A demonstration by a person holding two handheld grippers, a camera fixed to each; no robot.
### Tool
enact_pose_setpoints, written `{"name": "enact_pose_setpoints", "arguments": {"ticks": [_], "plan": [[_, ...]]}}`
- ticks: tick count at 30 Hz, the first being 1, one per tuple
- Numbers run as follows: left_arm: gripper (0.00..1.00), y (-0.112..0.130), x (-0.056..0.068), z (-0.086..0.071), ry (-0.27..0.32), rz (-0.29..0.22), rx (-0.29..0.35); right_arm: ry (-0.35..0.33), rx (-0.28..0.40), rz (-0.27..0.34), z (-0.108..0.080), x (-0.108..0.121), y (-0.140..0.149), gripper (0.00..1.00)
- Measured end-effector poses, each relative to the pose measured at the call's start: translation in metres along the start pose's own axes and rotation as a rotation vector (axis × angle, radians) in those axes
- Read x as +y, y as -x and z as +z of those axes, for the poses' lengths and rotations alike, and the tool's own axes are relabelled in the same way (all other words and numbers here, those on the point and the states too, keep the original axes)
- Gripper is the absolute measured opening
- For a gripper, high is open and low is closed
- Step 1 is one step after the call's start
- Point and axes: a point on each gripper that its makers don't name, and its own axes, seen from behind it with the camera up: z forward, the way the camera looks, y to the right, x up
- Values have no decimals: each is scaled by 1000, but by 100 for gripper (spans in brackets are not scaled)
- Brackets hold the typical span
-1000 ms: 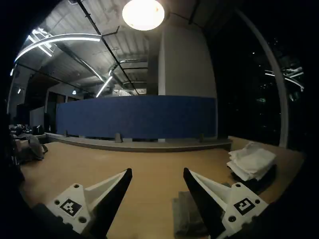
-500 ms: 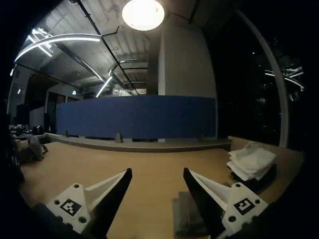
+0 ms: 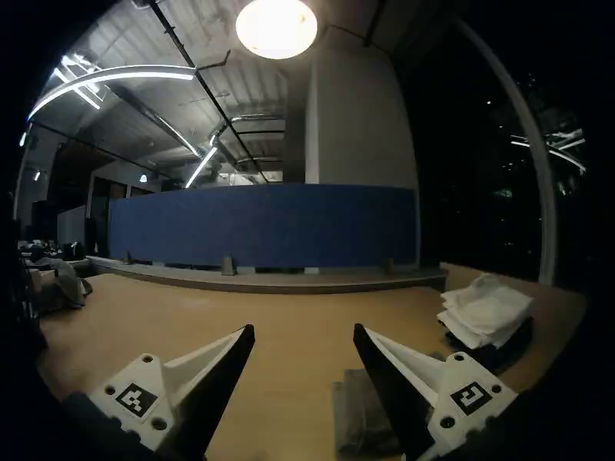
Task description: Fold towel
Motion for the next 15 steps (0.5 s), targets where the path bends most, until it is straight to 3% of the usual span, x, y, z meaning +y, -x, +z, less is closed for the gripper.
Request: {"name": "enact_pose_setpoints", "arguments": {"ticks": [15], "plan": [[95,0,0,0,0,0,0,0,0,0,0,1,0,100]]}}
